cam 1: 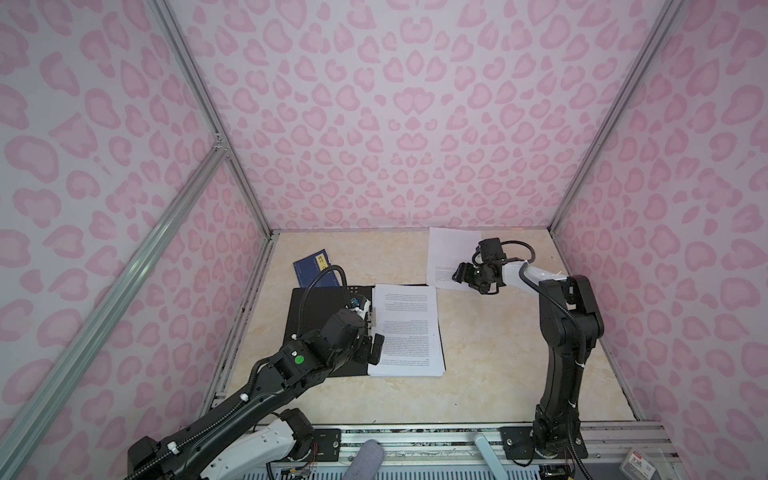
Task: Put the files into the folder
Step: 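Release the sheet and move right gripper to last loose sheet while left lifts off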
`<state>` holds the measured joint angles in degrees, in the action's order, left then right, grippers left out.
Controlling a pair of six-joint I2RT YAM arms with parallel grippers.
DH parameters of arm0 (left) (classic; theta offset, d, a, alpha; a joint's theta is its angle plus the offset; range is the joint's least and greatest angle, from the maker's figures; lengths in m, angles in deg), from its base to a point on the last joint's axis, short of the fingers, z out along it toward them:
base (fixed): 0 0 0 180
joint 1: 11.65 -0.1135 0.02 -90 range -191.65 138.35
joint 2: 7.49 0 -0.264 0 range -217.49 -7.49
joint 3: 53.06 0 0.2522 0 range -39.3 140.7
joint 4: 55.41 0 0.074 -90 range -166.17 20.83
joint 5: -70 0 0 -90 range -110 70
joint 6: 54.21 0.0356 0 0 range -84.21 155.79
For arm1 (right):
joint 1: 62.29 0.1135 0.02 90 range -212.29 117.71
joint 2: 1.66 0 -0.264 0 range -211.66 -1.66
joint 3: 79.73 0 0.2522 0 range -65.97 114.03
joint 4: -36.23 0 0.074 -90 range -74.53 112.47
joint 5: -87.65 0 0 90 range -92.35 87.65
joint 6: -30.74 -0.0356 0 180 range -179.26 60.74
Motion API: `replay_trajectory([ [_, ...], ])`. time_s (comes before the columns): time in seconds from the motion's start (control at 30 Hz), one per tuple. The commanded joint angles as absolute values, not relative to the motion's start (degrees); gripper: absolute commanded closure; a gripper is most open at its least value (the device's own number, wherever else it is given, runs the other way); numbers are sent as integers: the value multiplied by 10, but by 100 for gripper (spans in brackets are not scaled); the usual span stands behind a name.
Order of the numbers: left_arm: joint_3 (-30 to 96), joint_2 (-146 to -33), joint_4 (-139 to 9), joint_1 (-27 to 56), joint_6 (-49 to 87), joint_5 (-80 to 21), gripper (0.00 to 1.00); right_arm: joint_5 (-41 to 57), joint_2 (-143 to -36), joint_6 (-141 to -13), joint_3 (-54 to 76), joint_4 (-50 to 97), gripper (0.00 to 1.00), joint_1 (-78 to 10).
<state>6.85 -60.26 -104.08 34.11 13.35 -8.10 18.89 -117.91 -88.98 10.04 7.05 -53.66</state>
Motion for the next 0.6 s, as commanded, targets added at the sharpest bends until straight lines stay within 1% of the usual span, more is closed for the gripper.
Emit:
replay_trajectory([
  [0.0,98,-637,-1022,341,141,-106,1,204,-1140,-928,20,53,26,-565],
  [0.27,161,-751,-983,341,146,-191,9,243,-951,-951,-192,76,26,-653],
  [0.43,212,-847,-961,341,135,-259,17,231,-846,-936,-257,19,26,-670],
  [0.57,253,-926,-948,351,122,-295,21,196,-752,-934,-279,-35,25,-686],
])
